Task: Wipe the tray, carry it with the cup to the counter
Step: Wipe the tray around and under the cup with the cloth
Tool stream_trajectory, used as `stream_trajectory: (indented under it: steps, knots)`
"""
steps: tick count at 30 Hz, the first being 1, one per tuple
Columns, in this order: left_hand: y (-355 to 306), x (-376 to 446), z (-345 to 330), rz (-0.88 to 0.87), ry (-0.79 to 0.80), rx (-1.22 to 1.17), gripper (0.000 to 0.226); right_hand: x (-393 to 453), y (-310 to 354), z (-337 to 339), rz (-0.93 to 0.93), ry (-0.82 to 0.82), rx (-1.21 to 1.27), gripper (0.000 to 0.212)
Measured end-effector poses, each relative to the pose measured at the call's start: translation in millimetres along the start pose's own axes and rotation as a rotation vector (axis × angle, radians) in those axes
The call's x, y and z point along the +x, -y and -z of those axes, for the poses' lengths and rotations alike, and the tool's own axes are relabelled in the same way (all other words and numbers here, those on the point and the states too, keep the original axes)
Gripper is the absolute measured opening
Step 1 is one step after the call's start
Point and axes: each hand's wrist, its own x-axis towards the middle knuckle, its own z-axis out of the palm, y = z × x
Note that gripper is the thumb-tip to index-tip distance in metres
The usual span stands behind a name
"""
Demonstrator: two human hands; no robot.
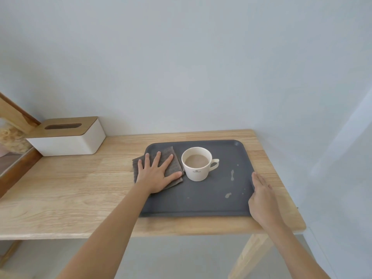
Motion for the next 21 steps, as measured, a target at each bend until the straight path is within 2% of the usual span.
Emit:
stream_trajectory:
  steps: [3, 10, 12, 15, 16, 21]
  knots:
    - [-0.1, 1.2, 0.9, -0.013, 0.023, 0.010, 0.083, -0.3, 0.6, -1.3, -0.006, -0.007, -0.014, 0.063]
    - [12.1, -44.2, -12.4, -0.082, 0.003, 0.012, 0.100, 1.6, 0.2, -3.6, 0.000, -0.016, -0.013, 0.063]
    - [13.1, -50.3, -11.2, -0.097, -0.008, -0.018, 0.091, 2.2, 0.9, -3.5, -0.002, -0.015, -0.007, 0.063]
    - [12.4, -56.9, -9.2, -0.112, -0.070, -0.137, 0.049, 1.7, 1.6, -2.0, -0.001, -0.015, -0.002, 0.063]
    - [12.5, -61.2, -9.6, -0.120, -0.112, -0.186, 0.042, 1.2, 2.1, -1.4, 0.000, -0.015, 0.001, 0.063]
    - [12.8, -98.9, -18.4, -0.200, -0.161, -0.351, 0.035, 1.9, 2.0, -1.2, 0.002, -0.010, 0.010, 0.062]
